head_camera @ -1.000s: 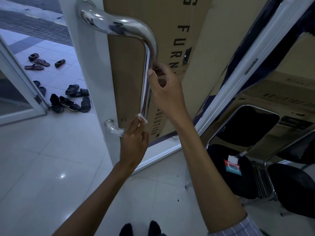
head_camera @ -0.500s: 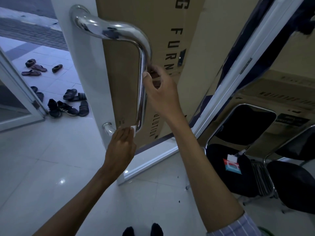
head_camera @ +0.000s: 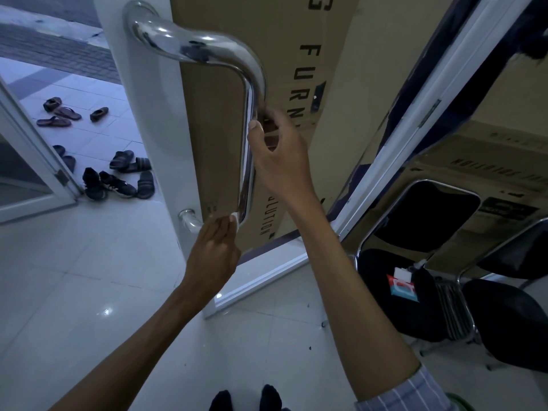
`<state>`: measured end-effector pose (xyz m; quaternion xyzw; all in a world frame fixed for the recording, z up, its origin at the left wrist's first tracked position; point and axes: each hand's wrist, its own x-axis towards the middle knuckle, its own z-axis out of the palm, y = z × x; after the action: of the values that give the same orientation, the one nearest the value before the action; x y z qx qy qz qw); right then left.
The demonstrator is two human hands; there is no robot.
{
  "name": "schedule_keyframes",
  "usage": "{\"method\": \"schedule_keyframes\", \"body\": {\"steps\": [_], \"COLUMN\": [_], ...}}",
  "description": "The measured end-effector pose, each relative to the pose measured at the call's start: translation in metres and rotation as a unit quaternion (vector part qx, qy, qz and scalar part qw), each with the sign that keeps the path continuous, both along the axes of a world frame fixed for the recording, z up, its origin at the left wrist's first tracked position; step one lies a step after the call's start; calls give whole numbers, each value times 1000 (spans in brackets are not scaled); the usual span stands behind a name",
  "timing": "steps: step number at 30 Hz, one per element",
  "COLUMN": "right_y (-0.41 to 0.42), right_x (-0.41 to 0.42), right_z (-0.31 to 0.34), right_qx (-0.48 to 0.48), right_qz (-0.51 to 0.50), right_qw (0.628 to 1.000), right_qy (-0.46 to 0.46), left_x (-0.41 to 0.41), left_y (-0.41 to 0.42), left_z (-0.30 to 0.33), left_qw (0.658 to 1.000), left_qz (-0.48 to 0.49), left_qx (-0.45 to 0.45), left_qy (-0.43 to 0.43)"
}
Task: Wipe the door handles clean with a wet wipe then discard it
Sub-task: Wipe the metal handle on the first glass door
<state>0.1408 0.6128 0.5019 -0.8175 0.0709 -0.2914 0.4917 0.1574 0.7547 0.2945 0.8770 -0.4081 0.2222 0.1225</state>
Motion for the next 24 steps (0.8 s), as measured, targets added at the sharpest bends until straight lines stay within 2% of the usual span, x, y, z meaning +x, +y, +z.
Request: {"method": "schedule_keyframes", "body": {"steps": [4,14,24], "right_y": [-2,-3,-5], "right_x": [0,1,5], "right_z": [-1,-3,-7], "right_qx": [-5,-14,-13], "right_qz": [0,0,3], "right_qw": [1000,1000,1000], "right_qy": [2,-11,-10], "left_x": [4,-7,-1], "left_y": [33,43,56], "left_z": [-15,-27,-35], "left_qw": [999,995,992], "left_qz": [15,70,100], "left_qx": [8,-61,-64], "left_qy": [-47,-45,-33]}}
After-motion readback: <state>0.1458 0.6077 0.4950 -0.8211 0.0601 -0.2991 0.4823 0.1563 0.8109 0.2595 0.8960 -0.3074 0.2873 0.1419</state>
